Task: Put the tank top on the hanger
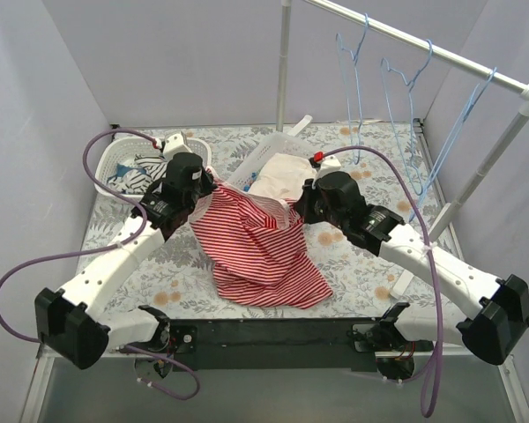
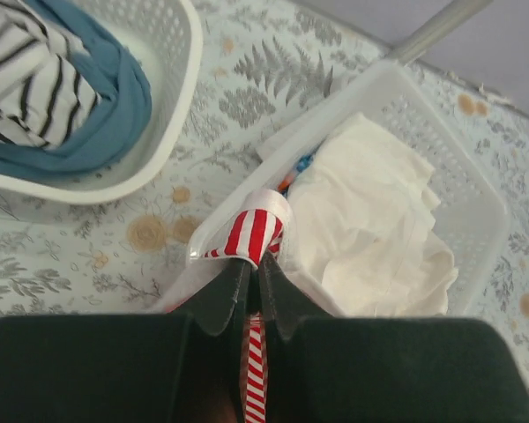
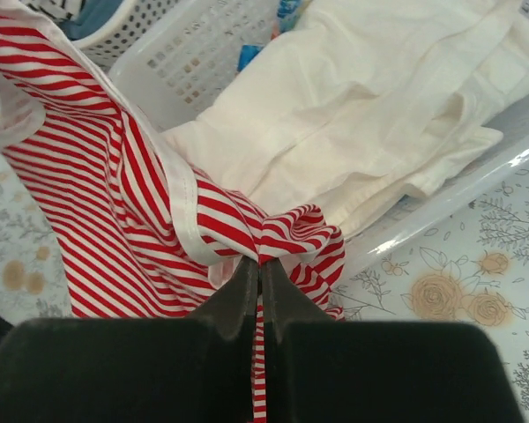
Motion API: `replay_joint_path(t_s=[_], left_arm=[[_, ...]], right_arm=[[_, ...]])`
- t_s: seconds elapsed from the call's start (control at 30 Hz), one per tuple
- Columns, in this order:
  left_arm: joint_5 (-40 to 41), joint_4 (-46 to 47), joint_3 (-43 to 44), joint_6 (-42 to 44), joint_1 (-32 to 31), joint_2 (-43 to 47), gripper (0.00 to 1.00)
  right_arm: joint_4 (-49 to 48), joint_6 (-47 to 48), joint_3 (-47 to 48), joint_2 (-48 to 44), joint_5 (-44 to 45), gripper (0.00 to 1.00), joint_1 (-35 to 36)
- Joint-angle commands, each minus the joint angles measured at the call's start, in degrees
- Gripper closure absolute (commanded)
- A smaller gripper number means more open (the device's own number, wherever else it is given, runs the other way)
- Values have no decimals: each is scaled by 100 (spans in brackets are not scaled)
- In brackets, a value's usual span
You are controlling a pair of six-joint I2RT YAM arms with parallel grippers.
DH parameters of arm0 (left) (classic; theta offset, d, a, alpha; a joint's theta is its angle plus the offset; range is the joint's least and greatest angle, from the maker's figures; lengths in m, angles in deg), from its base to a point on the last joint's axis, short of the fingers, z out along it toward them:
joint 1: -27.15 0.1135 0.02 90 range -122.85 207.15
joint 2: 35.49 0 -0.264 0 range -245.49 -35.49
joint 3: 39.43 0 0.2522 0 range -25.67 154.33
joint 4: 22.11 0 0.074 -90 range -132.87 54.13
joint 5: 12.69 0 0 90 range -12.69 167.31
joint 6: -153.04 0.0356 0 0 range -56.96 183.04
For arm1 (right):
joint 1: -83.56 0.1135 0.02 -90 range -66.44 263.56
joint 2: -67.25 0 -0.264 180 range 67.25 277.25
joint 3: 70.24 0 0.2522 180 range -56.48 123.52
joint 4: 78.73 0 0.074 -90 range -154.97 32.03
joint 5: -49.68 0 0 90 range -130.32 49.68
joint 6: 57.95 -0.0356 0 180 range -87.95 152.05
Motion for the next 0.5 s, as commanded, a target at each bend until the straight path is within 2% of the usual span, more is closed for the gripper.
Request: replay_joint_path(t_s=[0.0, 0.07, 0.13, 0.2, 0.27, 0.33, 0.47], left_arm=[[-1728, 296, -143, -624, 561, -141, 99], [-1992, 577, -468, -633, 667, -133, 96], [-2124, 779, -748, -546, 711, -2, 92], [-2116, 806, -837, -484, 738, 60, 92], [-2125, 719, -855, -449, 843, 95, 91], [-2203, 683, -864, -440, 887, 113, 90], [-2283, 648, -926, -440, 896, 139, 90]], right_arm=[[151, 130, 317, 339, 805, 99, -48], [292, 165, 378, 593, 1070, 89, -56], [371, 183, 440, 726, 1132, 70, -74], [372, 236, 519, 858, 1167, 63, -91], [406, 358, 799, 989, 1246, 49, -109], [529, 491, 1132, 1060, 1264, 44, -100], [609, 526, 977, 789, 1150, 43, -48]])
